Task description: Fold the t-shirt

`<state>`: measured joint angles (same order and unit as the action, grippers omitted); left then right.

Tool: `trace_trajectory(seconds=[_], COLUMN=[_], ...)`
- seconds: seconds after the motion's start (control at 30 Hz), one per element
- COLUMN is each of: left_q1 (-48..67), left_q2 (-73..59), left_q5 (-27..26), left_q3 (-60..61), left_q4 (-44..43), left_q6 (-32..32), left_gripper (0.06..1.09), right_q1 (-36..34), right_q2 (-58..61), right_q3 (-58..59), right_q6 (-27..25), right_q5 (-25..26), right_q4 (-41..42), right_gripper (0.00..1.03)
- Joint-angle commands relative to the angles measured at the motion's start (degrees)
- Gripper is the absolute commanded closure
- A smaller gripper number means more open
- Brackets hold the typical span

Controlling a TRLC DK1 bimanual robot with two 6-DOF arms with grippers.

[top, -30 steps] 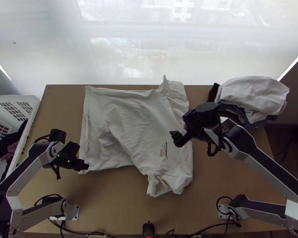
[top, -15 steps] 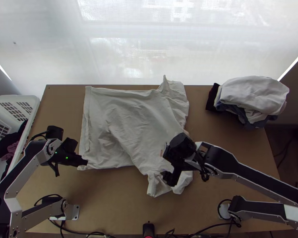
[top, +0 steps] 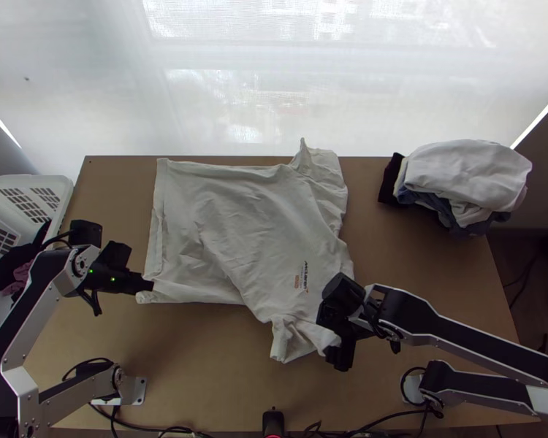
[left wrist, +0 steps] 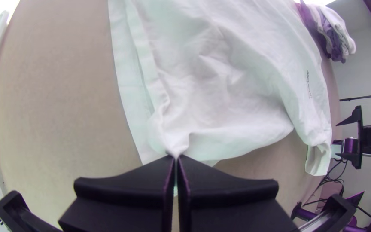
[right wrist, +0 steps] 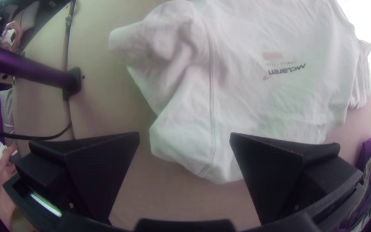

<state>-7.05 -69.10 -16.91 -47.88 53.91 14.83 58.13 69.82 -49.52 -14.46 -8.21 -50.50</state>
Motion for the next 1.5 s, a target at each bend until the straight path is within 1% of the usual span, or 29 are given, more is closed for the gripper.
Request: trace_trajectory(seconds=[0.0, 0.1, 0.23, 0.27, 0.37, 0.4, 0.47, 0.5, 0.53, 0.63, 0.67, 0.73, 0.77, 0.87, 1.03, 1.27, 1.47], left_q1=[-0.9, -0.9, -1.0, -1.1, -1.5, -1.7, -1.8, -1.8, -1.8, -1.8, -1.8, -1.8, -1.8, -1.9, -3.1, -6.3, -9.3], left_q2=[-0.2, -0.2, -0.2, -0.2, -0.2, -0.2, -0.2, -0.2, -0.2, -0.3, -0.3, -0.2, -0.2, 0.8, 3.6, 8.3, 10.9], left_q5=[0.0, 0.0, 0.0, 0.0, 0.0, 0.0, 0.0, 0.0, 0.0, 0.0, 0.0, 0.0, 0.0, 0.0, -0.3, -0.6, -0.7], left_q3=[-1.1, -1.2, -1.2, -1.3, -1.3, -1.4, -1.4, -1.4, -1.4, -1.6, -1.7, -2.0, -2.2, -2.7, -2.8, -2.8, -3.0], left_q4=[0.8, 0.9, 0.9, 1.0, 1.5, 1.5, 1.6, 1.6, 1.6, 1.8, 1.9, 2.5, 2.9, 4.5, 8.9, 16.8, 23.5], left_q6=[0.4, 0.2, 0.0, 0.1, 0.2, 0.3, 0.4, 0.5, 0.5, 0.5, 0.5, 0.5, 0.6, 0.9, 2.8, 8.3, 13.7], left_gripper=[1.05, 1.05, 1.05, 1.05, 1.05, 1.05, 1.05, 1.05, 1.05, 1.05, 1.05, 1.05, 1.05, 1.05, 1.05, 1.05, 1.05], right_q1=[-0.2, 0.7, 1.3, 1.4, 1.6, 1.6, 1.6, 1.5, 1.5, 1.1, 0.8, 0.1, -0.4, -1.9, -2.0, -0.9, -0.6], right_q2=[-2.8, -2.1, -0.8, -0.7, 0.1, 0.1, 0.2, 0.3, 0.3, 0.3, 0.1, -0.7, -1.3, -2.8, -8.7, -14.9, -17.2], right_q3=[4.3, 5.2, 7.4, 7.9, 9.4, 9.6, 10.4, 10.8, 11.0, 11.5, 11.5, 11.1, 10.9, 9.7, 9.1, 4.6, 1.5], right_q6=[-1.0, -0.5, -1.3, -1.4, -2.0, -2.1, -2.2, -2.2, -2.2, -2.7, -2.8, -3.2, -3.6, -3.8, -4.6, -5.1, -6.5], right_q5=[0.4, 3.1, 6.8, 7.4, 9.3, 9.3, 9.9, 10.2, 10.5, 10.8, 10.9, 11.1, 11.1, 11.0, 11.0, 10.7, 8.0], right_q4=[0.3, 3.6, 8.1, 9.1, 10.6, 10.9, 11.7, 12.1, 12.4, 13.1, 13.1, 12.7, 12.1, 9.5, 6.8, -4.9, -14.1], right_gripper=[0.05, 0.05, 0.06, 0.07, 0.07, 0.11, 0.20, 0.26, 0.35, 0.69, 0.79, 0.93, 0.96, 1.00, 1.00, 1.00, 1.00])
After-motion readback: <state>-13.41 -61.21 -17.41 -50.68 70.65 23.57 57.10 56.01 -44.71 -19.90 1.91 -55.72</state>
